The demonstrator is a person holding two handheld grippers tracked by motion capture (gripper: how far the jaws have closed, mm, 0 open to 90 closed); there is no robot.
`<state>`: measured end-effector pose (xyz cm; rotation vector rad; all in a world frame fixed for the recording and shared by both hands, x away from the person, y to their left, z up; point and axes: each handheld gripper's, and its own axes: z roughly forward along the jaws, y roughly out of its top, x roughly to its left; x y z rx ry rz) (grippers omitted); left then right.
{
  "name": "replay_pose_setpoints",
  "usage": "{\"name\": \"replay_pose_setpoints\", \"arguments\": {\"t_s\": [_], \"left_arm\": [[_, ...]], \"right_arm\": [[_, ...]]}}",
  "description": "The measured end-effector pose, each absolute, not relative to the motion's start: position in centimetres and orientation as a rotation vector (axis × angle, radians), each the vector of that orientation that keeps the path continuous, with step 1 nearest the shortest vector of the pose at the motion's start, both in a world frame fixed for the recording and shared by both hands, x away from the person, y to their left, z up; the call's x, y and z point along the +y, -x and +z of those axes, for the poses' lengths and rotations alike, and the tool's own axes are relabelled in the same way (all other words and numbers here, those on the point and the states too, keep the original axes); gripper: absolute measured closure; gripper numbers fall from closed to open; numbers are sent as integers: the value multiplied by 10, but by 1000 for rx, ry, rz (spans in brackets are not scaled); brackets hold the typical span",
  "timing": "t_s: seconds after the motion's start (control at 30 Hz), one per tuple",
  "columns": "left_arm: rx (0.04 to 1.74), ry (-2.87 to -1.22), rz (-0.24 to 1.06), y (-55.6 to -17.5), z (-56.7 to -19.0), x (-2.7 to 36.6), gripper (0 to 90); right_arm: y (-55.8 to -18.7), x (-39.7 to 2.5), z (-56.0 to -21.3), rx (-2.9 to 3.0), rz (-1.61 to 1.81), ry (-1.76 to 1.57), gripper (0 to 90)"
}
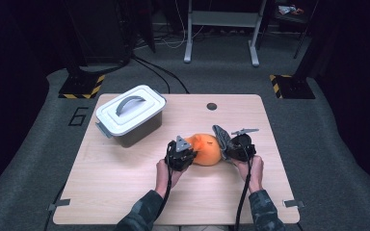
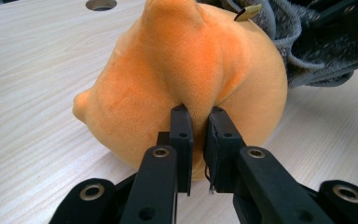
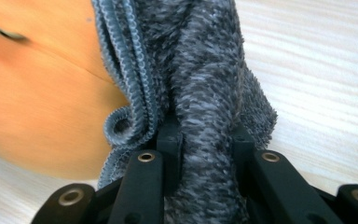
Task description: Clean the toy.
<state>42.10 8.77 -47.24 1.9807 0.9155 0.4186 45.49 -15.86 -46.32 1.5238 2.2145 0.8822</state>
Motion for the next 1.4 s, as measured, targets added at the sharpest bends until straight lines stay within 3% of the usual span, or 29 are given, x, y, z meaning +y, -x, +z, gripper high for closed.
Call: {"name": "replay_pose_setpoints", "arguments": {"t_s": [0.47, 0.67, 1.07, 1.4], "left_arm": [[924, -1972, 421, -421, -473, 89, 819], [927, -1971, 428, -421, -473, 90, 816], [946, -1964, 415, -422, -476, 89, 813], [935, -1978, 425, -420, -474, 89, 815]], "right_arm": [[-463, -165, -496, 2257, 800, -1594, 736], [-460, -167, -491, 2237, 816, -1606, 737], [-437, -164, -434, 2162, 885, -1453, 740], [-424, -114, -391, 2201, 1004, -1218, 738]]}}
